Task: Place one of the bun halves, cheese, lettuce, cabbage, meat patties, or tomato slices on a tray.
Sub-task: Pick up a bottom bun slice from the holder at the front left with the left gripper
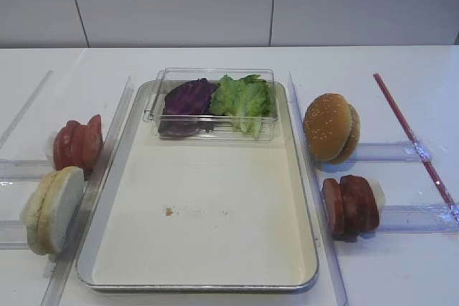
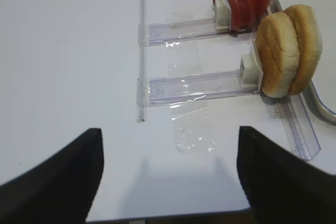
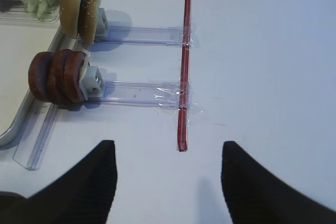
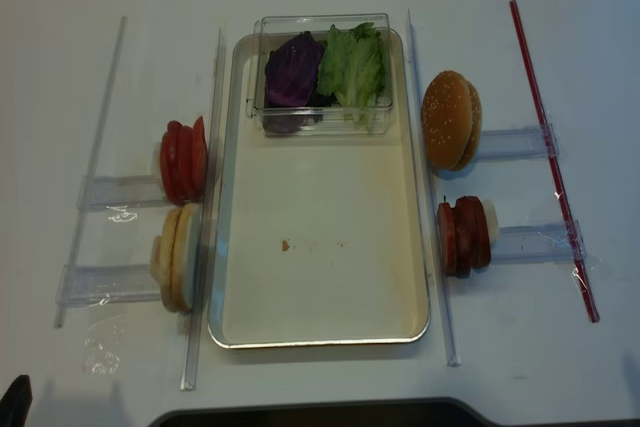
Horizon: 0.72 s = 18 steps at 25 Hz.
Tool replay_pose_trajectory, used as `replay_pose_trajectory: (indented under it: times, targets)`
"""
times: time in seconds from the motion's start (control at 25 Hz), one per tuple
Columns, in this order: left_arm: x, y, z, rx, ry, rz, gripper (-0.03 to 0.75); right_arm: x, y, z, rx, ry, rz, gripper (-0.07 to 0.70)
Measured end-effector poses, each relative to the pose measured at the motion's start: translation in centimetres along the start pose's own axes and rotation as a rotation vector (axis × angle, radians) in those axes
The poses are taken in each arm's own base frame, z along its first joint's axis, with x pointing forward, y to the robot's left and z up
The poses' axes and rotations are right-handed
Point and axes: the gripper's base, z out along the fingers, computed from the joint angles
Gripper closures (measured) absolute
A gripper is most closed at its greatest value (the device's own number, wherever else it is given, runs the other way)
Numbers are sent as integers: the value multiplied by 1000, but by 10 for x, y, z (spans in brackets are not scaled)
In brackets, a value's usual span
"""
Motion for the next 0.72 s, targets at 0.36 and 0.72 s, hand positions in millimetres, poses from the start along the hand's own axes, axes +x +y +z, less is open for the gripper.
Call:
replay_pose_trajectory:
  times: [0.36,0.72]
  targets:
    - [0,0,0,0,0,-7,185,0,0,0,0,0,0,155]
    - [0,0,0,0,0,0,185,0,0,0,0,0,0,155]
